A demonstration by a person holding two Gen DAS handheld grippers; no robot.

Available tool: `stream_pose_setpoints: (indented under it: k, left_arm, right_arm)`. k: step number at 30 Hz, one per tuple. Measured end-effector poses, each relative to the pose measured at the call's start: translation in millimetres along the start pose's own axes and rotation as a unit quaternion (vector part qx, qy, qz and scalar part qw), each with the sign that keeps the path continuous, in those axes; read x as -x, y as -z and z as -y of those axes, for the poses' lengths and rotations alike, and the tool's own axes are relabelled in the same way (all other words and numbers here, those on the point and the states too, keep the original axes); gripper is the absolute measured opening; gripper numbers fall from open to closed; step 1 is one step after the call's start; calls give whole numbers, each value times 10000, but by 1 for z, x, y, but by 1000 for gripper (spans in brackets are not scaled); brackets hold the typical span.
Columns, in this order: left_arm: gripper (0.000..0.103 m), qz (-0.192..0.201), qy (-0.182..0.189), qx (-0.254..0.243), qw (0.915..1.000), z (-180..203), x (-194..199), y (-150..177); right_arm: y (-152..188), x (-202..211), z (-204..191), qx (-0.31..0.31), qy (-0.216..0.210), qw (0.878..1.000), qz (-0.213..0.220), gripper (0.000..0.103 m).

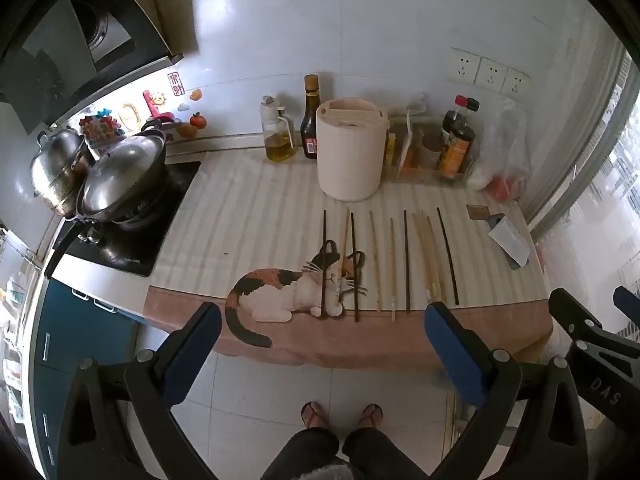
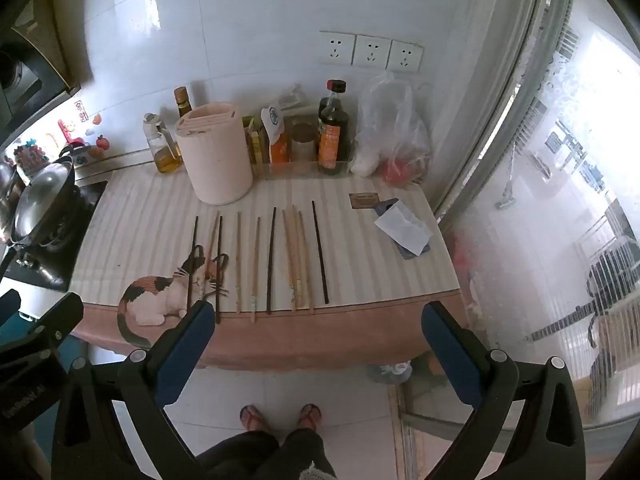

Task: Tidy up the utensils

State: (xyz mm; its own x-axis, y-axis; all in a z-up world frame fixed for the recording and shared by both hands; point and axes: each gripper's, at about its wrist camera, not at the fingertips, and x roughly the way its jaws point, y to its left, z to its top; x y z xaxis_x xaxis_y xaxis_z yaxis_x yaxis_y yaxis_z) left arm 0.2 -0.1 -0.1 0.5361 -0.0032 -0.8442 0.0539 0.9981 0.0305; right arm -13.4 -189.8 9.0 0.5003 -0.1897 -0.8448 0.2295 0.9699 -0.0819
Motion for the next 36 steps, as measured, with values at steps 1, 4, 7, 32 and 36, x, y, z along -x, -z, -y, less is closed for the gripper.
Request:
stream_pose_setpoints:
  k: [1,4,7,32,36]
  left_arm:
    - [103,9,3,12,10000,0,0,0]
    - [103,16,14,2,10000,0,0,0]
    - [103,23,25,4,10000,0,1,0]
    - [103,46,-30,-22,10000,0,0,-9]
    - [103,39,-35,-26,10000,0,0,-9]
  right_arm:
    - [0,0,0,1,18,10000,-7,103]
    - [0,0,1,-8,4,10000,-22,103]
    - [0,0,2,0,-3,10000,-34,103]
    - [-8,-2,7,20,35,10000,-46,103]
    - [-8,-3,8,22,36,10000,-43,103]
